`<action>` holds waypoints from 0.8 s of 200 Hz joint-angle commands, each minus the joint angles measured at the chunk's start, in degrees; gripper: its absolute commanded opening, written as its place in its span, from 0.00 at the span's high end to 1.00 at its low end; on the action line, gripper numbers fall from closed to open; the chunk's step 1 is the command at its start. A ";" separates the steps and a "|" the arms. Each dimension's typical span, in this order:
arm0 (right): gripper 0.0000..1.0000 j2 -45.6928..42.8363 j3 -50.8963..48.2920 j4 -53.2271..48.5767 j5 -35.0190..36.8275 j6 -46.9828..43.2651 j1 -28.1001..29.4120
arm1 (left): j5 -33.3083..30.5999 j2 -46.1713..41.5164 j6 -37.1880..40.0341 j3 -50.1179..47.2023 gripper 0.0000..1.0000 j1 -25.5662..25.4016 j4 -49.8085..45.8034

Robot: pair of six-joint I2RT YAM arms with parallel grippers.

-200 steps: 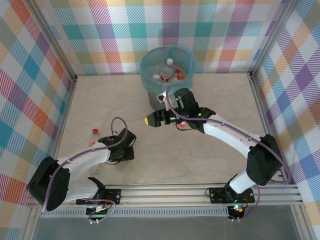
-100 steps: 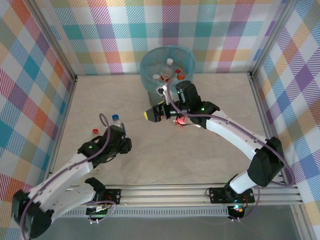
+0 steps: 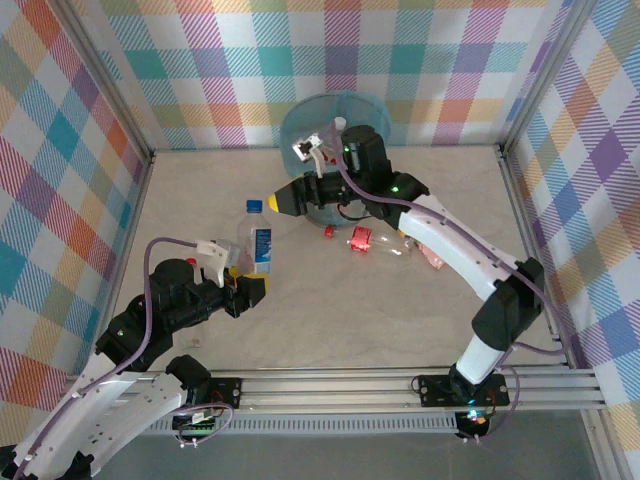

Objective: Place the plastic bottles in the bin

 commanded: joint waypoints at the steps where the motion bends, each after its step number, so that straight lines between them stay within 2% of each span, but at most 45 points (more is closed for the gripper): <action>1: 0.17 2.69 3.98 -0.98 -7.13 2.54 0.75 | 6.66 0.25 3.38 2.23 0.51 -0.62 0.72; 16: 0.19 3.87 5.33 -1.97 -8.05 2.31 1.31 | 7.32 0.35 3.71 2.29 0.51 -0.62 0.98; 48: 0.35 5.84 7.37 -2.83 -10.93 2.72 1.55 | 7.68 0.36 4.28 2.28 0.51 -0.62 1.04; 112: 0.54 6.84 8.44 -3.46 -14.32 2.22 1.63 | 5.88 -0.09 5.93 2.78 0.51 -0.62 -0.90; 127: 0.61 6.90 8.70 -3.94 -14.36 2.03 1.62 | 5.52 -0.09 6.29 2.76 0.51 -0.62 -0.88; 143: 0.72 7.16 9.64 -4.93 -14.35 1.64 1.63 | 4.93 -0.16 6.55 2.90 0.46 -0.62 -0.81; 160: 0.76 7.28 11.60 -7.38 -13.15 0.46 1.63 | 3.83 -0.58 6.97 3.04 0.32 -0.62 -0.86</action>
